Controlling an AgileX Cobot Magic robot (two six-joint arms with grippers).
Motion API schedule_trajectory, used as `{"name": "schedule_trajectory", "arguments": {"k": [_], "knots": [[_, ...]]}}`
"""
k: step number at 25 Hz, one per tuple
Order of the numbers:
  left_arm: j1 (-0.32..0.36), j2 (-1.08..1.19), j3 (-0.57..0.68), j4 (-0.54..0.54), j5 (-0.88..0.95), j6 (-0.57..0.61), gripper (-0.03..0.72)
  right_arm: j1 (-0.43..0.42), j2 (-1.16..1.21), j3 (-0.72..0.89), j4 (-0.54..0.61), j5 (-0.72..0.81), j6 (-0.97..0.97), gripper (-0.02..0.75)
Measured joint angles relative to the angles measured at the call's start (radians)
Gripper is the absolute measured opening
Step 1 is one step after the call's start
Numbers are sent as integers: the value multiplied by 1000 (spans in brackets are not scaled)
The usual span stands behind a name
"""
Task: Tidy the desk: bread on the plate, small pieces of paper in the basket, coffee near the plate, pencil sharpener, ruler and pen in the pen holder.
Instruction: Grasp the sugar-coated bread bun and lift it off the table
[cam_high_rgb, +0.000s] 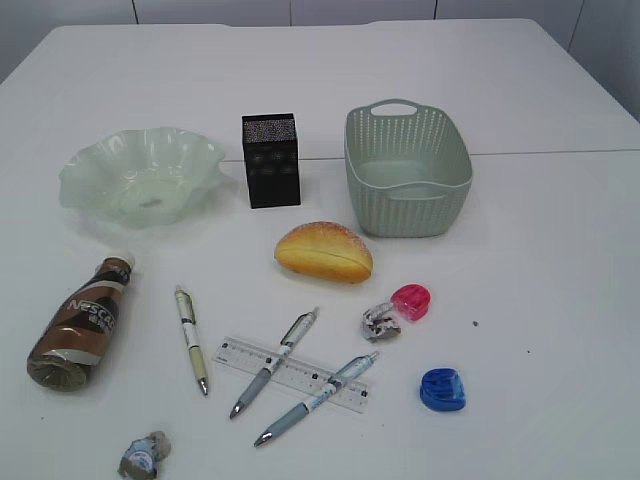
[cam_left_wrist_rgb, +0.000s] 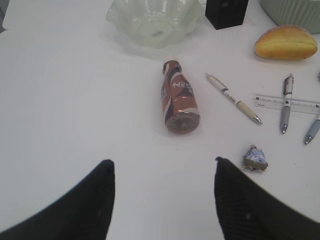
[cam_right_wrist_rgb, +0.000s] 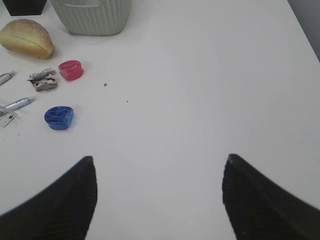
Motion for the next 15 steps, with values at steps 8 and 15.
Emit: {"name": "schedule_trajectory", "arguments": {"k": [8,15], "knots": [[0,0,0,0,0,0,458,0,0,0,0,0,0,571],[0,0,0,6,0,0,456,0,0,0,0,0,0,571]]}}
